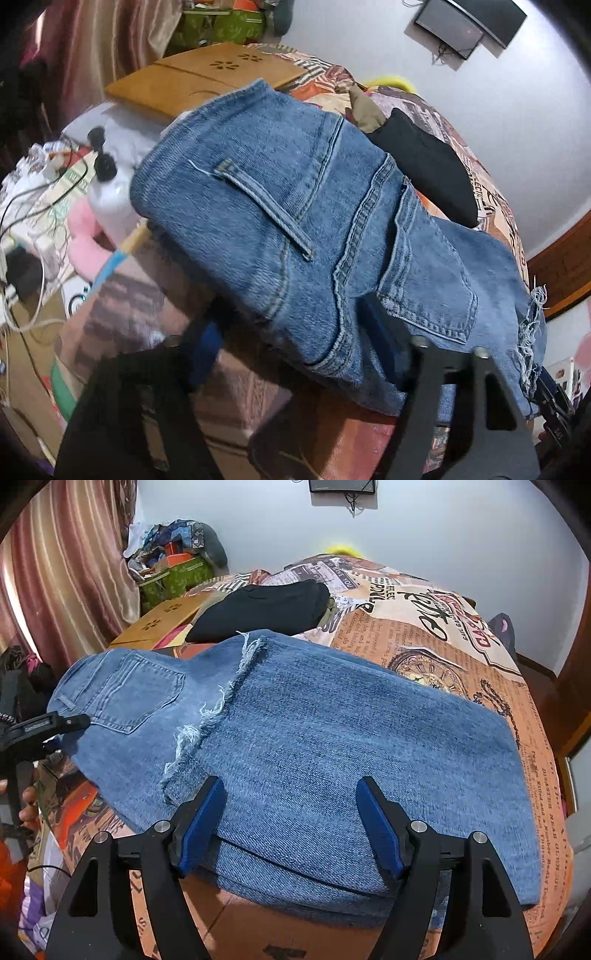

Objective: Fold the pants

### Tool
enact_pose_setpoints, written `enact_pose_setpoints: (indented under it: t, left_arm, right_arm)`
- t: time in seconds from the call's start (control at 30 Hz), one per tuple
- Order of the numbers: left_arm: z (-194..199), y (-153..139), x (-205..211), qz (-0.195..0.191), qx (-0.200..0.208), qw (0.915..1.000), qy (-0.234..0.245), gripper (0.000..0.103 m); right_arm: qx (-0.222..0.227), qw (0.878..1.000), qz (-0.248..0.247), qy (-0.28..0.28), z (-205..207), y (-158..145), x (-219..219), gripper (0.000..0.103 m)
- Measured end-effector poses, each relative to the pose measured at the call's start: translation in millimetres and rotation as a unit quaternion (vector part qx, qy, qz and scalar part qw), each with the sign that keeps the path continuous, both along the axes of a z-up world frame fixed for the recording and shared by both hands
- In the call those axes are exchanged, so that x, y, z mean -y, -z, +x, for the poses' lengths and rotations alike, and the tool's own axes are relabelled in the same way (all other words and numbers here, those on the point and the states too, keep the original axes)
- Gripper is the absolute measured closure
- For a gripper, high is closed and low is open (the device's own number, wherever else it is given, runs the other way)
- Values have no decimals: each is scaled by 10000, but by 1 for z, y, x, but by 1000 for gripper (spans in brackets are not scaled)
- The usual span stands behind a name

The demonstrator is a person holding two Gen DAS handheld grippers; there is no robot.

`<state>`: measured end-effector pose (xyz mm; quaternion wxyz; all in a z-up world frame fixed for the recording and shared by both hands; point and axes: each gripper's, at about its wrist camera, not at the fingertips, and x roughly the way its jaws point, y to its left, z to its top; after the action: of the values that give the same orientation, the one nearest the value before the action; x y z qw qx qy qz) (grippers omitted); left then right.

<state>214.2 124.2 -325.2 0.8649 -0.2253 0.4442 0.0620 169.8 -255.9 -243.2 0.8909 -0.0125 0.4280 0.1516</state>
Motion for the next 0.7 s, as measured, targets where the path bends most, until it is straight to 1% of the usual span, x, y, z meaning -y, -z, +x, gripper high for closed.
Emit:
enact_pose_setpoints:
  t: [0.03,0.1,0.13,0.17,0.2,0.23,0.27,0.33,0.4,0.53,0.67,0.7]
  left_arm:
    - [1,-2,-2,-22,20,10000,1,45]
    - [3,-7,-7,-46,53,10000,55,51]
    - [3,-10,-5,31,80,9999,107,53]
    - [3,-13,-4,122,106,9998,150,55]
    - [3,-20,3,379,188,9988,261,59]
    - [3,-26,8,556,268,9975,338,63]
    - [1,-33,13,695,363,9961,415,65]
    - [2,-45,20,873,512,9934,531,73]
    - [3,-57,25,967,604,9917,599,77]
    - [7,-78,38,1189,754,9875,711,82]
    - [6,-103,55,1360,984,9821,857,84]
    - [5,-113,61,1381,1119,9798,920,87]
  right_arm:
    - [-5,10000,15,-7,0,0,0,32]
    - [-11,10000,25,-31,0,-1,1,32]
    - [-12,10000,32,-41,0,-1,1,32]
    - [-16,10000,42,-40,0,-1,1,32]
    - [-16,10000,49,-38,0,-1,1,32]
    - [-17,10000,51,-33,0,-1,1,32]
    - [-17,10000,55,-28,0,-1,1,32]
    - [-25,10000,68,-14,1,-1,2,32]
    - [-50,9999,84,19,1,-2,3,32]
    - [-148,9996,228,113,-2,-7,10,32]
    - [-78,9991,301,305,-11,-16,27,32]
    - [-51,9988,299,396,-14,-18,34,32]
